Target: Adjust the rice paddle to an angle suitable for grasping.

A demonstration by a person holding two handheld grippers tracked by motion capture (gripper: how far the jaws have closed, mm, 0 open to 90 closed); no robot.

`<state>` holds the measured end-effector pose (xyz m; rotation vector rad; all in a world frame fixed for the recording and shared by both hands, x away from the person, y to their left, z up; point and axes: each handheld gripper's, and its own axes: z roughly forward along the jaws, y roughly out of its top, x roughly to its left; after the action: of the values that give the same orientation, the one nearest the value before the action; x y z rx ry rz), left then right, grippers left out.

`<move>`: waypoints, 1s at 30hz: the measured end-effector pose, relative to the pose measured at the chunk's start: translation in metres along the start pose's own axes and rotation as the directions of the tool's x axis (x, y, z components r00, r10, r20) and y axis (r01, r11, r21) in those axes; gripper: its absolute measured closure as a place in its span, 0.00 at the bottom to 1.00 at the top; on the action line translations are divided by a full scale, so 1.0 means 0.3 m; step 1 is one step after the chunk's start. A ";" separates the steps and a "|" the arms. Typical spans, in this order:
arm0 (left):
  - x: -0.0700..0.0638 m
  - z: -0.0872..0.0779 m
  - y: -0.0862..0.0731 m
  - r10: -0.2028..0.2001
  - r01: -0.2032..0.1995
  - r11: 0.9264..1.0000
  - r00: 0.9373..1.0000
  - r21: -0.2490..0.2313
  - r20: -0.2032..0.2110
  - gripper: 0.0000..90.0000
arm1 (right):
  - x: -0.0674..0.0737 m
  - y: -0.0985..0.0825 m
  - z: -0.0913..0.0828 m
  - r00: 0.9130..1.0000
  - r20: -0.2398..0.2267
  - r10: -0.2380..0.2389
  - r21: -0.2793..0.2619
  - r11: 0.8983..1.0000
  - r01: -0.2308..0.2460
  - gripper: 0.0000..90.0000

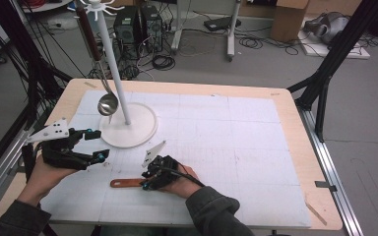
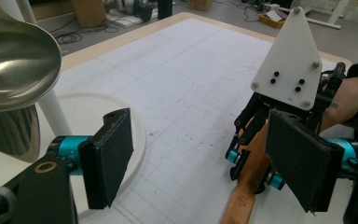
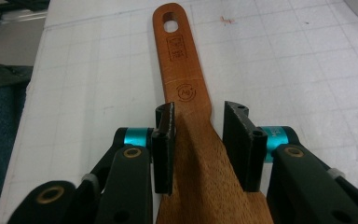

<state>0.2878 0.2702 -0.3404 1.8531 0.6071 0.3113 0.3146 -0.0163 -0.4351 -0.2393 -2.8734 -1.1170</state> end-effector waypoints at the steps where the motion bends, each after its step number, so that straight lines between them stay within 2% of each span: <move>1: 0.000 0.000 0.000 0.000 0.000 1.000 1.000 0.000 0.001 0.27 | 0.001 0.000 -0.002 1.000 -0.004 -0.006 0.005 1.000 0.006 0.73; 6: 0.000 0.001 -0.001 0.000 0.000 1.000 1.000 0.000 0.002 0.27 | 0.003 0.004 0.012 1.000 -0.006 -0.019 0.003 1.000 0.019 0.66; 12: -0.004 0.010 -0.007 -0.002 0.002 1.000 1.000 0.003 0.011 0.27 | 0.001 0.006 0.011 1.000 -0.001 -0.029 0.005 1.000 0.029 0.74; 14: -0.004 0.010 -0.008 -0.004 0.004 1.000 1.000 0.002 0.011 0.27 | -0.001 0.008 0.002 1.000 -0.001 -0.023 -0.021 1.000 0.022 0.79; 19: -0.002 0.014 -0.012 -0.008 0.008 1.000 1.000 0.005 0.014 0.27 | -0.006 0.007 -0.010 1.000 0.011 -0.013 -0.016 1.000 0.014 0.80; 21: -0.002 0.014 -0.012 -0.007 0.006 1.000 1.000 0.005 0.014 0.27 | -0.010 0.006 -0.007 1.000 0.002 -0.002 -0.024 1.000 0.002 0.78; 25: -0.001 0.013 -0.012 -0.008 0.008 1.000 1.000 0.000 0.014 0.27 | -0.003 0.011 0.011 1.000 -0.002 -0.005 -0.021 1.000 0.005 0.67; 30: -0.001 0.014 -0.014 -0.006 0.006 1.000 1.000 0.003 0.019 0.27 | 0.001 0.024 0.036 1.000 0.008 -0.017 -0.014 1.000 0.018 0.65</move>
<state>0.2884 0.2677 -0.3457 1.8545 0.6005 0.2887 0.3156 -0.0038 -0.4383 -0.2198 -2.8805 -1.1424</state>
